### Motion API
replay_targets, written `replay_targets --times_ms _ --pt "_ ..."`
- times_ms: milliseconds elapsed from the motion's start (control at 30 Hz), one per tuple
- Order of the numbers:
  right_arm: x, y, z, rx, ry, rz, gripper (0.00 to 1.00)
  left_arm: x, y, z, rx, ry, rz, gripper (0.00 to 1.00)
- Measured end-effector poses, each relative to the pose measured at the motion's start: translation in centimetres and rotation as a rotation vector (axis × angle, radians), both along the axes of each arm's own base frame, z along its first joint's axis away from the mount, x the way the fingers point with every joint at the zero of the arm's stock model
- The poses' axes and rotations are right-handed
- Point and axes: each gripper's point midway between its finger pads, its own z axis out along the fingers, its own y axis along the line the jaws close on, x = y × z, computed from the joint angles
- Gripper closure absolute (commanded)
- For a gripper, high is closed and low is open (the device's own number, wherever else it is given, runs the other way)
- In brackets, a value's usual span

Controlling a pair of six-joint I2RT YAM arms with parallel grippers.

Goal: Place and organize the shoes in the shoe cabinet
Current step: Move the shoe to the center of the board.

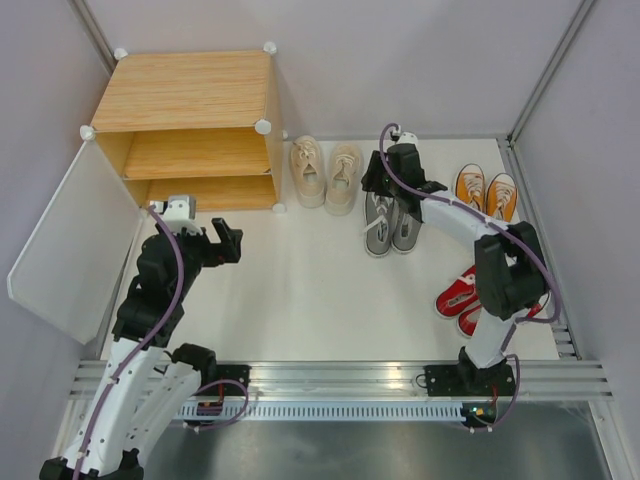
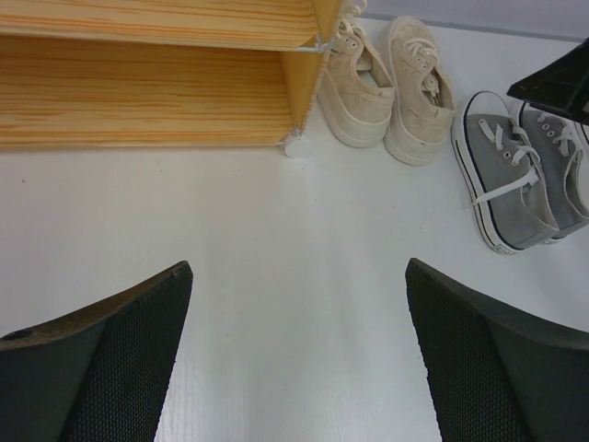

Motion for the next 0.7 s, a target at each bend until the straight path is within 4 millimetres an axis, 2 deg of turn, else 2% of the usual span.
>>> replay_targets --times_ms 133,233,333,467,533,600,700 --pt "1.8 1.7 -2.7 -0.02 0.047 0.021 0.39 -0.1 -0.3 0.0 -0.004 0.002 -0.017 0.0" --pt "2.5 3.6 -3.6 -0.029 0.057 0.059 0.38 -0.1 -0.5 0.0 -0.007 0.004 -0.028 0.0" --pt "2.7 6.4 -3.3 -0.046 0.038 0.122 0.37 -0.2 -0.8 -0.1 -0.01 0.005 -0.042 0.0" --pt "3.1 11.6 -1.3 -0.043 -0.03 0.211 0.38 -0.2 -0.9 0.0 -0.012 0.005 -0.048 0.0" --pt "3.4 13.5 -0.7 -0.034 -0.054 0.236 0.38 -0.2 -0.9 0.0 -0.013 0.005 -0.051 0.0" --pt "4.2 14.5 -0.8 -0.03 -0.062 0.242 0.39 -0.3 -1.0 0.0 -0.015 0.006 -0.058 0.0" --pt "5.9 14.9 -2.2 -0.034 -0.055 0.233 0.4 -0.3 -1.2 0.0 -0.017 0.007 -0.066 0.0"
